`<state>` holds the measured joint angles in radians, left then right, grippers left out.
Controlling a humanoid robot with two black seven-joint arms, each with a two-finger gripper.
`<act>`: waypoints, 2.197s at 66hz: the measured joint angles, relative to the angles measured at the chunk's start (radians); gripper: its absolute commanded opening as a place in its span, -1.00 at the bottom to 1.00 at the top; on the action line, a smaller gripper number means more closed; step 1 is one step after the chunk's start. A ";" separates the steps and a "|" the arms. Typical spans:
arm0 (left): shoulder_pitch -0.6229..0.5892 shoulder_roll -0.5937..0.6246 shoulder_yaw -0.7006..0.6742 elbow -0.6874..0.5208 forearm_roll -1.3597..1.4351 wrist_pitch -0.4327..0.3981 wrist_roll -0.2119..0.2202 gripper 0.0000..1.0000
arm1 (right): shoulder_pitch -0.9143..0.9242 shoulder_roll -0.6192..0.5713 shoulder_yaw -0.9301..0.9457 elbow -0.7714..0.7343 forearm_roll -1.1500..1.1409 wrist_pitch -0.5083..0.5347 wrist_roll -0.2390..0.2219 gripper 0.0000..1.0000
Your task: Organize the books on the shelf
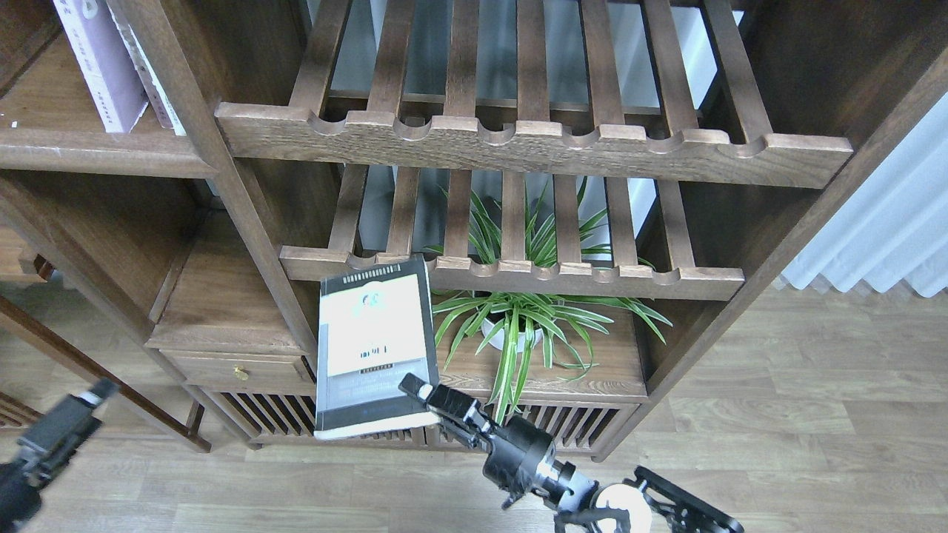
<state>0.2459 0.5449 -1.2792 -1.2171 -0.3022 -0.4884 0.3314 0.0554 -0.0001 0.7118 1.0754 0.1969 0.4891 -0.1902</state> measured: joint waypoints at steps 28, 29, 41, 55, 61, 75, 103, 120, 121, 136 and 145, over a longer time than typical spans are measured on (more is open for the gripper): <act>-0.097 -0.007 0.264 -0.038 -0.141 0.000 -0.055 0.97 | -0.044 0.000 -0.045 0.028 -0.012 -0.001 -0.031 -0.90; -0.098 -0.007 0.267 -0.041 -0.141 0.000 -0.059 0.97 | -0.044 0.000 -0.045 0.028 -0.012 -0.001 -0.031 -0.90; -0.124 -0.015 0.316 -0.053 -0.141 0.000 -0.077 0.95 | -0.050 0.000 -0.048 0.028 -0.013 -0.001 -0.043 -0.90; -0.143 -0.056 0.365 -0.057 -0.140 0.000 -0.078 0.92 | -0.057 0.000 -0.049 0.028 -0.013 -0.001 -0.054 -0.90; -0.152 -0.083 0.389 -0.057 -0.139 0.000 -0.077 0.89 | -0.060 0.000 -0.057 0.030 -0.014 -0.001 -0.055 -0.90; -0.165 -0.146 0.417 -0.058 -0.138 0.000 -0.079 0.71 | -0.065 0.000 -0.069 0.033 -0.014 -0.001 -0.056 -0.90; -0.166 -0.215 0.433 -0.057 -0.139 0.000 -0.104 -0.62 | -0.084 0.000 -0.069 0.033 -0.014 0.000 -0.069 -0.89; -0.167 -0.203 0.442 -0.057 -0.139 0.000 -0.136 -0.80 | -0.085 0.000 -0.060 0.033 -0.017 -0.001 -0.072 -0.86; -0.167 -0.201 0.442 -0.058 -0.139 0.000 -0.136 -0.80 | -0.085 0.000 -0.059 0.033 -0.017 -0.001 -0.072 -0.83; -0.160 -0.119 0.441 -0.067 -0.136 -0.002 -0.133 -0.81 | -0.084 0.002 -0.052 0.031 -0.016 -0.001 -0.062 -0.06; -0.154 -0.086 0.404 -0.089 -0.137 0.001 -0.133 -0.82 | -0.085 -0.001 -0.052 0.033 -0.019 0.000 -0.057 0.66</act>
<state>0.0921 0.4591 -0.8753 -1.3062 -0.4393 -0.4873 0.1984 -0.0292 -0.0009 0.6599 1.1083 0.1778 0.4892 -0.2471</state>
